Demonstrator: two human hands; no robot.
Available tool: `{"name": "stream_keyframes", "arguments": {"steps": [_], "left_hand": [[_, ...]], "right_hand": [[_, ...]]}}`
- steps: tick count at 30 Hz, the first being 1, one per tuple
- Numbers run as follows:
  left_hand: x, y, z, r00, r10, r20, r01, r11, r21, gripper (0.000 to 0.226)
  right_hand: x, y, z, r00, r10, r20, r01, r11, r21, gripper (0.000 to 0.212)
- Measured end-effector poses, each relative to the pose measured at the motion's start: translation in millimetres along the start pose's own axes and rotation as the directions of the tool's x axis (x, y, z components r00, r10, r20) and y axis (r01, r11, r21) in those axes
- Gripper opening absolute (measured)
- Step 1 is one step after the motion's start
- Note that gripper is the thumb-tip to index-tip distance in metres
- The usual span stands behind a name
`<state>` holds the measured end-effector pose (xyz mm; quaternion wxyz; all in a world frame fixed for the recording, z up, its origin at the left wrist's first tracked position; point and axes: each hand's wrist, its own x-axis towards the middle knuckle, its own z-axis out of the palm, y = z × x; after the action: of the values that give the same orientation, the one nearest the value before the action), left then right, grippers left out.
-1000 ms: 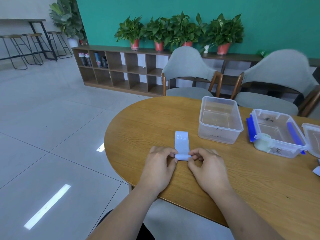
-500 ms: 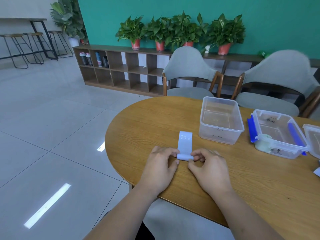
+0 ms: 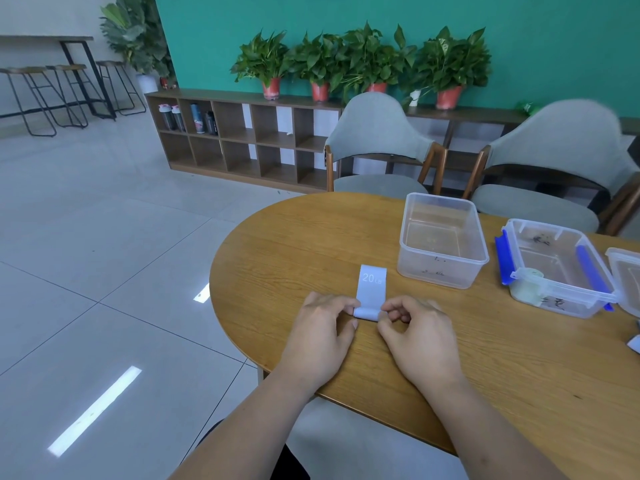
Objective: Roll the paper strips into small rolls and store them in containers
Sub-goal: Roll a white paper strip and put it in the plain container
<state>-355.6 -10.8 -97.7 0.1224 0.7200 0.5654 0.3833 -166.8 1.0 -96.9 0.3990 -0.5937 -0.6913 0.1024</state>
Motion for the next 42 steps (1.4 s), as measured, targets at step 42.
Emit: {"name": "stream_keyframes", "arguments": {"steps": [42], "left_hand": [[-0.3, 0.8, -1.8, 0.998, -0.034, -0.046, 0.033, 0.999, -0.030, 0.029]], "right_hand": [[-0.3, 2.0, 0.4, 1.000, -0.011, 0.025, 0.010, 0.999, 0.034, 0.022]]}}
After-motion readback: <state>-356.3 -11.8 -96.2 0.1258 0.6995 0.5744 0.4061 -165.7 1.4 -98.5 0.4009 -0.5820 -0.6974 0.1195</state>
